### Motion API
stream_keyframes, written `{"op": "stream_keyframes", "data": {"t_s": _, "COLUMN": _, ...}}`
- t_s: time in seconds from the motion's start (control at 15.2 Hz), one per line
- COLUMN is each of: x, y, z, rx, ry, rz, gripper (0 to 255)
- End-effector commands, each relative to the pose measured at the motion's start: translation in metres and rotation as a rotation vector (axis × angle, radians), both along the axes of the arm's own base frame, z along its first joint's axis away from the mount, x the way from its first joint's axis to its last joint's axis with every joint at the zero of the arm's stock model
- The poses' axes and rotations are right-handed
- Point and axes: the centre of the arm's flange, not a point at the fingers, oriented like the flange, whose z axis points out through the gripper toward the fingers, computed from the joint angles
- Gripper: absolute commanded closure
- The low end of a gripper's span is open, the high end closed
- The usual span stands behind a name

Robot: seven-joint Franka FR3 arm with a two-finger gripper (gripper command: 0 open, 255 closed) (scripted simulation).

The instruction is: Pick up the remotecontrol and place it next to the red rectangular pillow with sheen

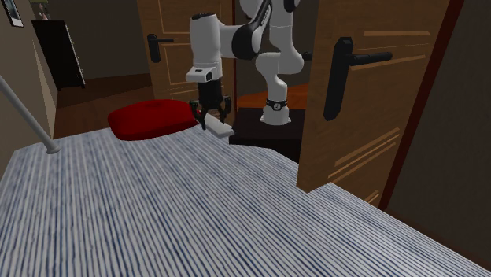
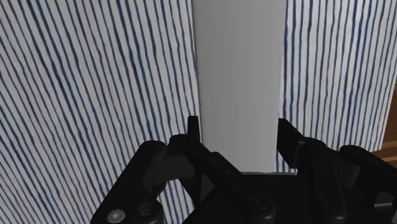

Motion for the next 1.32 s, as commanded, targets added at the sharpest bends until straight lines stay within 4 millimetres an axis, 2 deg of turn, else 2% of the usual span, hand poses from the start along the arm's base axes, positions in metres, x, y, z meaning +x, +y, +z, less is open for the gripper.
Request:
{"op": "stream_keyframes", "data": {"t_s": 0.0, "x": -0.027, "y": -0.006, "z": 0.001, "rx": 0.0, "ry": 0.0, "rz": 0.002, "gripper": 255}}
{"op": "stream_keyframes", "data": {"t_s": 1.25, "x": -0.268, "y": -0.077, "z": 0.001, "rx": 0.0, "ry": 0.0, "rz": 0.002, "gripper": 255}}
